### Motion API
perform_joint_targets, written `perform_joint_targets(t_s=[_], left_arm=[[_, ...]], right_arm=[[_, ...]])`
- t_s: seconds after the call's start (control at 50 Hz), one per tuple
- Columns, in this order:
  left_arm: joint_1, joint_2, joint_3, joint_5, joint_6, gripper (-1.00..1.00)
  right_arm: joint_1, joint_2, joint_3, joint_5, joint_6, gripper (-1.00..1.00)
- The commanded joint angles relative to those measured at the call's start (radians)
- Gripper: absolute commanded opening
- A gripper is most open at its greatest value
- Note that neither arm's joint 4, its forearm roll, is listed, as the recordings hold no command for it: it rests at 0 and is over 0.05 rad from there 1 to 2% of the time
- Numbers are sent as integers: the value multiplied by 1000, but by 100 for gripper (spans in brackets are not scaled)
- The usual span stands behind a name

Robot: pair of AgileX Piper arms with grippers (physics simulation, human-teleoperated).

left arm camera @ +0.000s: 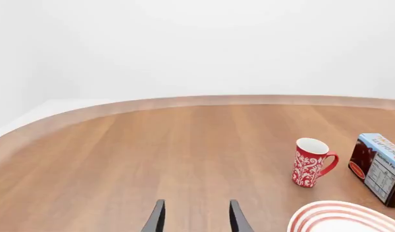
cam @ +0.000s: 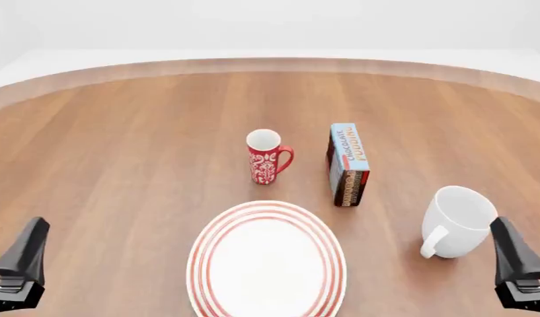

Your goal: Pick up the white mug and put it on the plate, and put the chocolate pudding to the right of the plate.

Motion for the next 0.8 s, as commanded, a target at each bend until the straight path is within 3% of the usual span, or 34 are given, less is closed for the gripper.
perform_joint_targets(t_s=[0.02, 0.72, 0.8], left_arm=[[-3, 5, -3, 0, 0, 100], [-55, 48, -38, 3, 34, 100], [-69, 3, -64, 71, 44, 100]], right_arm=[[-1, 3, -4, 1, 1, 100], [-7, 6, -3, -7, 2, 100], [-7, 7, -3, -7, 1, 100]])
